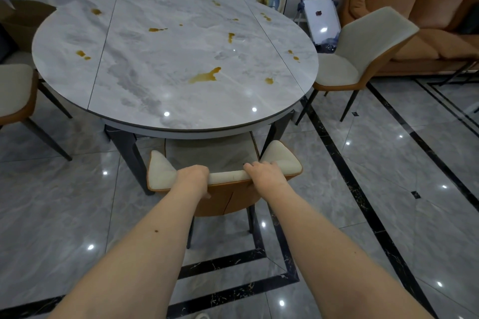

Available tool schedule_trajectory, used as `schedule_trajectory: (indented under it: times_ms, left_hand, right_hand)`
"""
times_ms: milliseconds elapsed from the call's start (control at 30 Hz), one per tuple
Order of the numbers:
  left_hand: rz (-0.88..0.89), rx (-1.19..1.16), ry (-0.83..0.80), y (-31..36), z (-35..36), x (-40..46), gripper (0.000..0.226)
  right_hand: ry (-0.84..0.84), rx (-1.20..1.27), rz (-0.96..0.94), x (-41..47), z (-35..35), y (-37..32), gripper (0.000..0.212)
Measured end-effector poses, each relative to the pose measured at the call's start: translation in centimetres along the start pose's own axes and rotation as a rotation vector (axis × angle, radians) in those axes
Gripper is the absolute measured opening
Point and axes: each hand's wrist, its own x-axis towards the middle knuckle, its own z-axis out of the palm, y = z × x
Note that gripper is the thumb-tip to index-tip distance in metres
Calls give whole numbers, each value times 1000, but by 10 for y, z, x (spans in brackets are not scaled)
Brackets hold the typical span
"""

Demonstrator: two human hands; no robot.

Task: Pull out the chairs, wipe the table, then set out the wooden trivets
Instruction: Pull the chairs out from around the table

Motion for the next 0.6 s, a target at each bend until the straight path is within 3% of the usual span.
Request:
schedule_trajectory:
  times_ms: [233, 367, 600]
  left_hand:
    - [111, -41, 27, 61, -24, 1, 54]
    - [178, -66, 113, 117, -45, 2, 57]
    - [191, -122, 237, 229, -80, 21, 36]
  right_hand:
    - [15, 53, -162, -9, -3, 54, 39]
    - [16, 117, -137, -23, -10, 114, 41]
    - [35, 127, 18, -45, -22, 261, 50]
